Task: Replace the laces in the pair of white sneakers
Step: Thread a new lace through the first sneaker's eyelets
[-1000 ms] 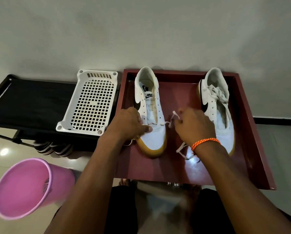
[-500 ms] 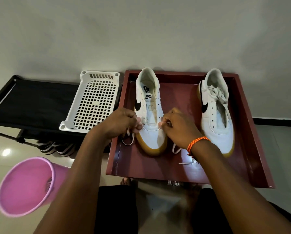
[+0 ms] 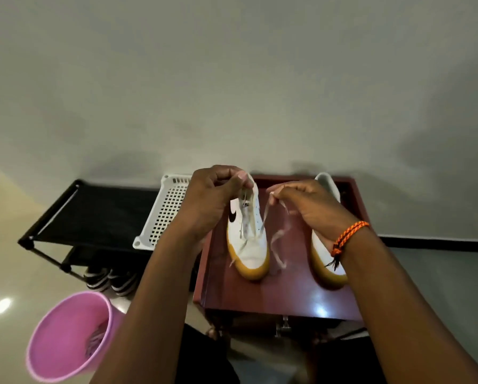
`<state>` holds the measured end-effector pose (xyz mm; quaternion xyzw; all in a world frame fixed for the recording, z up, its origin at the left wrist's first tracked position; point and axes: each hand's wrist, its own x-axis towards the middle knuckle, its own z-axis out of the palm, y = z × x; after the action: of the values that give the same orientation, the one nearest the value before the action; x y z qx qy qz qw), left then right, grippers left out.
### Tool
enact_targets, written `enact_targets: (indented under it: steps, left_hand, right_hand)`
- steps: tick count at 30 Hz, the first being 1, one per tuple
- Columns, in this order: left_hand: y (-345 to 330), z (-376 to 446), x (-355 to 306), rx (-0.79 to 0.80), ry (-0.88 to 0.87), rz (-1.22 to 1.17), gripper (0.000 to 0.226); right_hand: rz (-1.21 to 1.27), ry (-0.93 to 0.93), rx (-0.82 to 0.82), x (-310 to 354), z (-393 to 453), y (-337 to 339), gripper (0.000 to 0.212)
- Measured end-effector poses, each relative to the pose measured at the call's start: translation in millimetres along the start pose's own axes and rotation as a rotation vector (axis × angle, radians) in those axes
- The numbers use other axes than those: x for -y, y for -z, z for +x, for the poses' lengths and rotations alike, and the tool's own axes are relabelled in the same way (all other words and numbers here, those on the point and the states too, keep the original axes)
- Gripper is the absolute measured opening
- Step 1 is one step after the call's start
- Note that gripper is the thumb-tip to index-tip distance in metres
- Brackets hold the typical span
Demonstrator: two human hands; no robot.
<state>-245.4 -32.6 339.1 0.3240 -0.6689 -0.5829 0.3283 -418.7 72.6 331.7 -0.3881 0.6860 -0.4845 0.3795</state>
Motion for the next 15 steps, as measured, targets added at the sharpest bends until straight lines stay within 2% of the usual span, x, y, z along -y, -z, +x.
enact_targets:
  steps: [4,15]
  left_hand:
    - [-6,-15,-54,-0.054,-0.082,-0.029,0.021]
    - [-19,-53,-185,-0.135,-0.306,-0.175,0.017]
  right_hand:
    - [0.223,0.061,-0.017,56,-24,13,0.035]
    - [0.321,0.336,-0.102,191,-87,34,0.028]
